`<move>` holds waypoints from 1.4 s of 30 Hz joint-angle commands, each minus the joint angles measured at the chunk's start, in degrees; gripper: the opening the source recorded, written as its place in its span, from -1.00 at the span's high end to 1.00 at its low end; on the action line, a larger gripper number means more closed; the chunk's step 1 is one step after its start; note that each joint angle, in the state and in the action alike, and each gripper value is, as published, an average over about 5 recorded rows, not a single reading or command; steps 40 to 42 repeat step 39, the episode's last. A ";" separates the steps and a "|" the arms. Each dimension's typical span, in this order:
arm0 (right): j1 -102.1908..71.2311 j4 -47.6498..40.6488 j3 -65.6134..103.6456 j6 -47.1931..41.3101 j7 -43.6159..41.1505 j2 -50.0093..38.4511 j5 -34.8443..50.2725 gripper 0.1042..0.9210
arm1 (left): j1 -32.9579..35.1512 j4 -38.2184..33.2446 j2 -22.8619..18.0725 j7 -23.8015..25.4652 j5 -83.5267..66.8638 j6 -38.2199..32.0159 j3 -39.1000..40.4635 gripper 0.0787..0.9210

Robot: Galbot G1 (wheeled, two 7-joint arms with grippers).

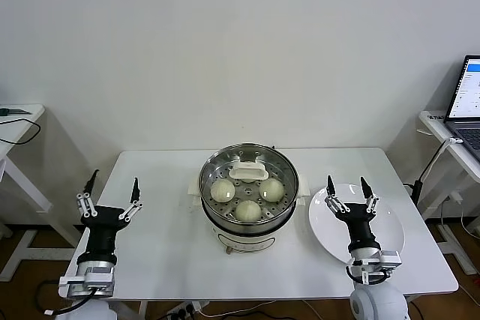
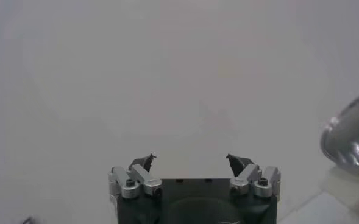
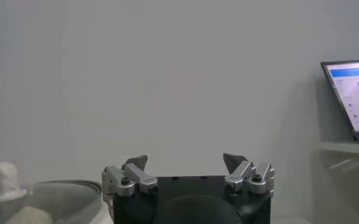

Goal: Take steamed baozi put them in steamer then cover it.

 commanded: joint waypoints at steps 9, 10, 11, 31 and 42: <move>-0.52 1.89 0.28 -1.45 -0.10 0.11 -0.49 -0.76 | 2.58 0.83 -2.54 -0.24 -8.22 -4.61 -2.85 -0.77; -0.54 1.92 0.26 -1.48 -0.09 0.11 -0.53 -0.76 | 2.60 0.85 -2.53 -0.24 -8.22 -4.61 -2.82 -0.77; -0.57 1.94 0.24 -1.52 -0.09 0.12 -0.57 -0.76 | 2.60 0.87 -2.52 -0.24 -8.22 -4.61 -2.79 -0.77; -0.59 2.52 0.17 -2.85 0.04 -0.03 -1.16 -0.76 | 3.09 0.99 -3.25 -0.28 -8.02 -4.84 -1.69 -0.77; -0.56 2.71 0.06 -3.37 0.11 -0.25 -1.07 -0.76 | 3.53 1.05 -3.30 -0.27 -8.05 -4.98 -1.68 -0.77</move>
